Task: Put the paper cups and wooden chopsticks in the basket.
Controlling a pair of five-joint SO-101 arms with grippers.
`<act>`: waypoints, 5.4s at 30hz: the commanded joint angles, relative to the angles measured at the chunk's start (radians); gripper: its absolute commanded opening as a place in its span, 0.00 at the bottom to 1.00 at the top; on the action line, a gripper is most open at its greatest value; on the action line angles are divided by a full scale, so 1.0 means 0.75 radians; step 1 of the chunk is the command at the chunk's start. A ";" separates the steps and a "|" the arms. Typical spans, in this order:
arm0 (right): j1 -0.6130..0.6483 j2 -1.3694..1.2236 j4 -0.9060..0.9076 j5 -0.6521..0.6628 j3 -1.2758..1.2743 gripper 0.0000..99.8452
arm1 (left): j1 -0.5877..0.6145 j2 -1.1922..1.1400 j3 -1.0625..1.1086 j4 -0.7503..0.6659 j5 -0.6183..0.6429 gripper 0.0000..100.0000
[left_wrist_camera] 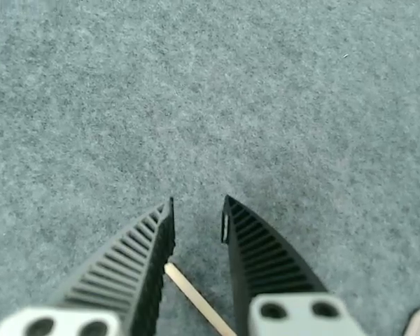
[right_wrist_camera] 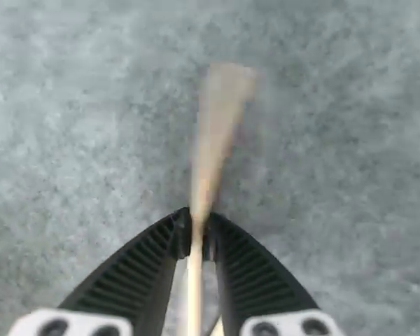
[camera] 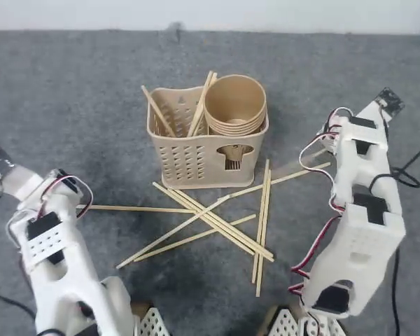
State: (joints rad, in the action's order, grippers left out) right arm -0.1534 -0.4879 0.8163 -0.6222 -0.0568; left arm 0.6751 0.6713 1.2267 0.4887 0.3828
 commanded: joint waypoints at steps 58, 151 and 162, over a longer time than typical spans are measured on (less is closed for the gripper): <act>0.390 2.053 0.259 0.284 -0.561 0.01 | -0.049 0.008 -0.003 -0.027 -0.094 0.11; 0.838 1.865 0.830 0.536 -0.908 0.09 | -0.086 0.006 -0.003 -0.031 -0.096 0.11; 0.838 1.861 0.828 1.078 -1.152 0.09 | -0.104 0.008 0.017 -0.008 -0.186 0.11</act>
State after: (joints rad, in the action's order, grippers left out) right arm 0.4741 0.8869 1.4346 0.0315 -0.9053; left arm 0.6061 0.6697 1.2436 0.4887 0.2723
